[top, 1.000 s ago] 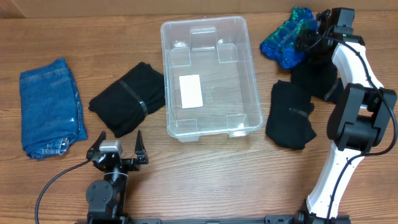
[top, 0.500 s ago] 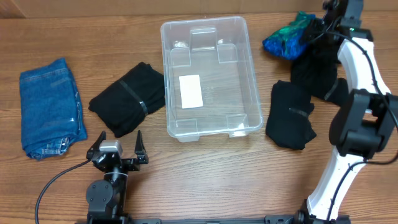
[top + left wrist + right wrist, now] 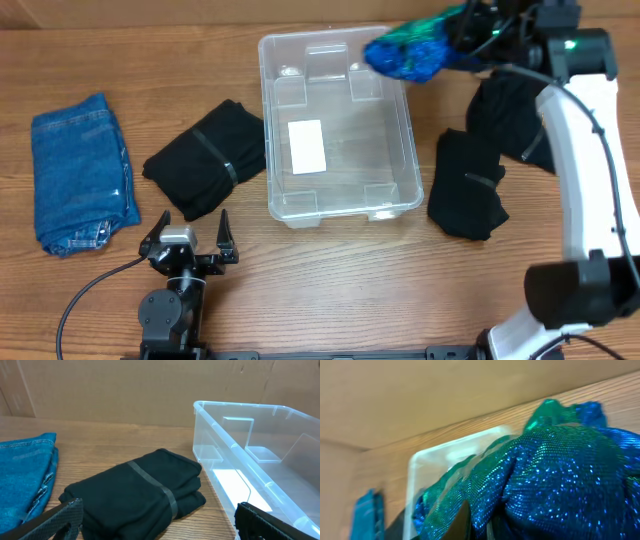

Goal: Pack container
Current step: 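Carry the sparkly garment left and lower it into the clear bin, then release the sparkly garment and press it flat inside the bin, then move the right gripper to the black garments and grasp one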

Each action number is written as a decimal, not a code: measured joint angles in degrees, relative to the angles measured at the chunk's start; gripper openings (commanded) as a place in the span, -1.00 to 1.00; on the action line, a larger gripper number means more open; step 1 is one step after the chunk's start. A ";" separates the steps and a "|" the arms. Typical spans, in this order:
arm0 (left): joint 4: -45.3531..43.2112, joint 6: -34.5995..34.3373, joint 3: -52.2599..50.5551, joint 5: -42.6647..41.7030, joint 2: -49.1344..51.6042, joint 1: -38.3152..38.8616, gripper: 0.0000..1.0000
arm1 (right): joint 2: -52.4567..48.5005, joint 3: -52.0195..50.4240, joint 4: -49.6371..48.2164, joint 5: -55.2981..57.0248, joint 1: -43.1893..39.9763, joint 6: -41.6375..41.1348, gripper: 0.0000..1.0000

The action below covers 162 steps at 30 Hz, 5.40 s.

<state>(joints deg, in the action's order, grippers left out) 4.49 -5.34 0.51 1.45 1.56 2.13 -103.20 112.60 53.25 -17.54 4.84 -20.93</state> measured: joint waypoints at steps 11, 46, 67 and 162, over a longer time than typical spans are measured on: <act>-0.02 0.02 0.00 0.00 0.00 0.00 1.00 | -2.19 0.13 -5.27 14.27 19.41 -18.01 -0.92; 0.00 0.02 0.00 0.00 0.00 0.00 1.00 | -21.86 0.24 -7.13 26.36 22.56 -12.94 1.00; -0.02 0.02 0.00 0.00 0.00 0.00 1.00 | -21.86 0.31 11.56 21.57 22.56 3.21 -0.92; -0.04 0.00 0.00 0.00 0.00 0.00 1.00 | -9.51 -31.41 19.78 7.85 -19.10 11.47 0.64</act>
<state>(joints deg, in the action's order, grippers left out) 4.45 -5.34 0.51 1.45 1.56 2.13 -112.71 81.19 73.03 -9.69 -14.26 -9.45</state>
